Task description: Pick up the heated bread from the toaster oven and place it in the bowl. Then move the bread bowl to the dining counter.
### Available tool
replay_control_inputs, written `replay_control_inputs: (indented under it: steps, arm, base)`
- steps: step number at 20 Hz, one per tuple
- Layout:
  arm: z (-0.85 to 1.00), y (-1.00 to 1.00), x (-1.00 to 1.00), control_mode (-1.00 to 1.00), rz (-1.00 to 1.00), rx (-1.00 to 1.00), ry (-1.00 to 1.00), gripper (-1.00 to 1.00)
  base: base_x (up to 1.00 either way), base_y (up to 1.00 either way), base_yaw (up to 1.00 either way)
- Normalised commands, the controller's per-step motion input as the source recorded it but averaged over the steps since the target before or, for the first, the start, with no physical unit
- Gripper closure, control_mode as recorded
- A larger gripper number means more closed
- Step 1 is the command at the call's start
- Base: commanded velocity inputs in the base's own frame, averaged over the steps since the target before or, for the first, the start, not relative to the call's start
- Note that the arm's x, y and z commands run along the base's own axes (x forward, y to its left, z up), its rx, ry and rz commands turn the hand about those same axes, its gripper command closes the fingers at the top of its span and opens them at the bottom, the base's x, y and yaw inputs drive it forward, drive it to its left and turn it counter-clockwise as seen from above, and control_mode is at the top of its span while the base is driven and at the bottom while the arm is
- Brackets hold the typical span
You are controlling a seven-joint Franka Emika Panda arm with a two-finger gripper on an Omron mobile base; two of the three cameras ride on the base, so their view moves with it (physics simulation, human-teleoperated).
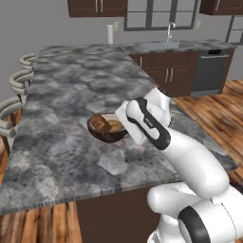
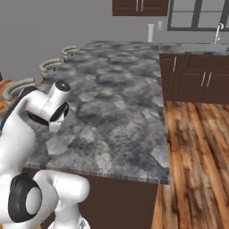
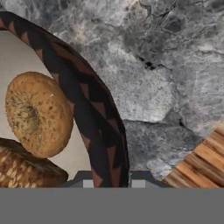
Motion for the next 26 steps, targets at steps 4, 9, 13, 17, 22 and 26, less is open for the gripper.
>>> replay_control_inputs:
  steps: [4, 9, 13, 17, 22, 26]
  arm:
    - [-0.33, 0.41, 0.96, -1.00, 0.00, 0.00, 0.02, 1.00]
    - [-0.40, 0.18, 0.67, -1.00, 0.00, 0.00, 0.13, 1.00]
    - [-0.58, 0.03, 0.39, -1.00, 0.00, 0.00, 0.08, 1.00]
    - [-0.61, 0.01, 0.19, -1.00, 0.00, -0.01, 0.02, 1.00]
    - [-0.63, 0.09, 0.00, -1.00, 0.00, -0.05, 0.00, 1.00]
    - [-0.40, 0.10, 0.00, -1.00, 0.00, -0.05, 0.00, 1.00]
  base:
    - [0.00, 0.00, 0.00]
    - [0.00, 0.00, 0.00]
    - [0.00, 0.00, 0.00]
    - [0.00, 0.00, 0.00]
    - [0.00, 0.00, 0.00]
    - [0.00, 0.00, 0.00]
